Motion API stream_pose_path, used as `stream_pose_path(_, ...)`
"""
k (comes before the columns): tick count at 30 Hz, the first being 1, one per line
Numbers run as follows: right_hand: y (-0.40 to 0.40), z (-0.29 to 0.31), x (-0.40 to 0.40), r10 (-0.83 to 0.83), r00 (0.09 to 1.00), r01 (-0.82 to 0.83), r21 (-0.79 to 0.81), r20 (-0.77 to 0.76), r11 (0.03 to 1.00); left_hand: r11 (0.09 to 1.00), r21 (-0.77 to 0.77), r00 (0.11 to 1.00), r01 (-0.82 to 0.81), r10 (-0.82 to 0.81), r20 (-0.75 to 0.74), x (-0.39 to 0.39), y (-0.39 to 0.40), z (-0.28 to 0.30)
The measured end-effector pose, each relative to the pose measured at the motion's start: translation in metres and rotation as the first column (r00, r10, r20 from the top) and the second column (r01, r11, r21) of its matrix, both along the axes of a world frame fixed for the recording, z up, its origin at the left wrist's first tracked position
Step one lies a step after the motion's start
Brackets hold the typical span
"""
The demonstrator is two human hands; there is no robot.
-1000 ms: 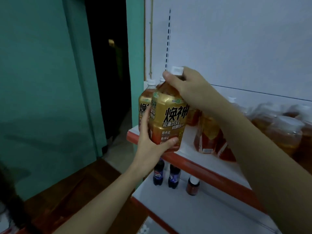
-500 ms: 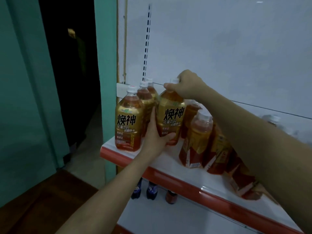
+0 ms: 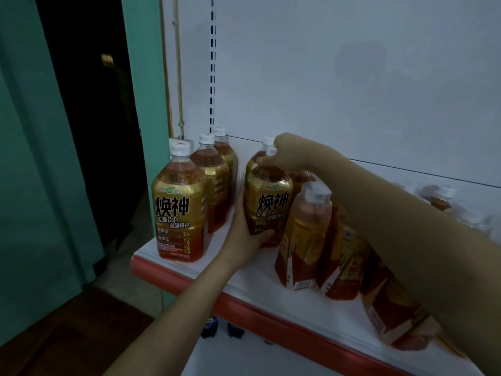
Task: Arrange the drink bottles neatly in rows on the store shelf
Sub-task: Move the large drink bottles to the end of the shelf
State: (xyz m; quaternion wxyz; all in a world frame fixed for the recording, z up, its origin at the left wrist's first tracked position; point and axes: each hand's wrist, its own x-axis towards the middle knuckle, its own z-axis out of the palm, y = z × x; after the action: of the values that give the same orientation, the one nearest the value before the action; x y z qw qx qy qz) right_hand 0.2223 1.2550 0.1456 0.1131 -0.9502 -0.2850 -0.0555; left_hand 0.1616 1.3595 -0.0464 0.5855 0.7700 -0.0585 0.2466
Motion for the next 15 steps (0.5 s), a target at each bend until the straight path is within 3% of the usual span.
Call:
stream_pose_path(4, -0.009, 0.008, -0.009, 0.002, 1.000, -0.002, 0.094, 0.003, 0.996, 0.998, 0.052, 0.999, -0.043, 0.042, 0.017, -0.013, 0.002, 0.008)
stream_pose_path(10, -0.018, 0.016, -0.036, -0.162, 0.979, 0.077, 0.501, 0.128, 0.862, 0.988, 0.139, 0.997, -0.060, 0.052, 0.065, -0.045, 0.012, 0.032)
stream_pose_path(15, -0.025, 0.014, -0.080, -0.266, 0.958, 0.154, 0.597, 0.104, 0.788, 0.959, 0.262, 0.987, -0.105, 0.068, 0.145, -0.071, 0.018, 0.052)
